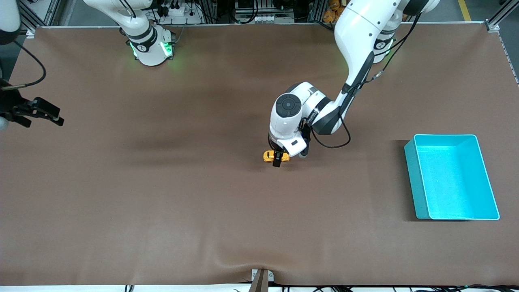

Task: Wind and store yellow beetle car
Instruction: 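Lower the left gripper and grasp the yellow car, then lift the car with the left gripper and carry it over the blue bin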

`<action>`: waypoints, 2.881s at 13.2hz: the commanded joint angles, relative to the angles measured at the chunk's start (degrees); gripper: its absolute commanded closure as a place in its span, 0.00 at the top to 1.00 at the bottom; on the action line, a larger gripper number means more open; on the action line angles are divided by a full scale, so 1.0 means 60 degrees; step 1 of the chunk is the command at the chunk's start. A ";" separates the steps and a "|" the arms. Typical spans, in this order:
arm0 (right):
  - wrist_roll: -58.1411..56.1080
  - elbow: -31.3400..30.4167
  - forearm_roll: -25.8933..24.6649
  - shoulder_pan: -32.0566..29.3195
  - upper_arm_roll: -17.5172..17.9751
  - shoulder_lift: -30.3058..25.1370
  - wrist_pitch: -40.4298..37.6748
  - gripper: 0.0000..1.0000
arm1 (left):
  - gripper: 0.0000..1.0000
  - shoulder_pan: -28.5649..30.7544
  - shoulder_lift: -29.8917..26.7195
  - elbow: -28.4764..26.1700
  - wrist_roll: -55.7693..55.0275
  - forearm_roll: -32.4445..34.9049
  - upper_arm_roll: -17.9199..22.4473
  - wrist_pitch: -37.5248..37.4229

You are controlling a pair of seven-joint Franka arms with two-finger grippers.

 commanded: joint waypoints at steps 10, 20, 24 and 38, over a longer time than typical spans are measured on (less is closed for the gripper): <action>0.0378 0.1530 -0.0766 -0.0114 0.0339 0.0004 -0.2195 1.00 | 0.77 -0.0410 0.0834 0.0114 -0.0610 0.0698 0.0096 0.0505; 0.0392 0.1530 -0.0794 -0.0055 0.0368 -0.0040 -0.2501 1.00 | 0.00 0.0347 -0.0350 0.0216 0.0951 0.1328 0.0257 -0.0386; 0.0408 0.1545 -0.0736 -0.0026 0.0398 -0.0040 -0.2473 1.00 | 0.00 0.2542 -0.1653 0.0187 0.3470 0.1343 0.0242 -0.1544; 0.0319 0.1896 -0.0282 -0.0026 0.0398 -0.0040 -0.2898 1.00 | 0.00 0.7820 -0.2521 0.0128 1.3110 0.0802 0.0125 -0.2805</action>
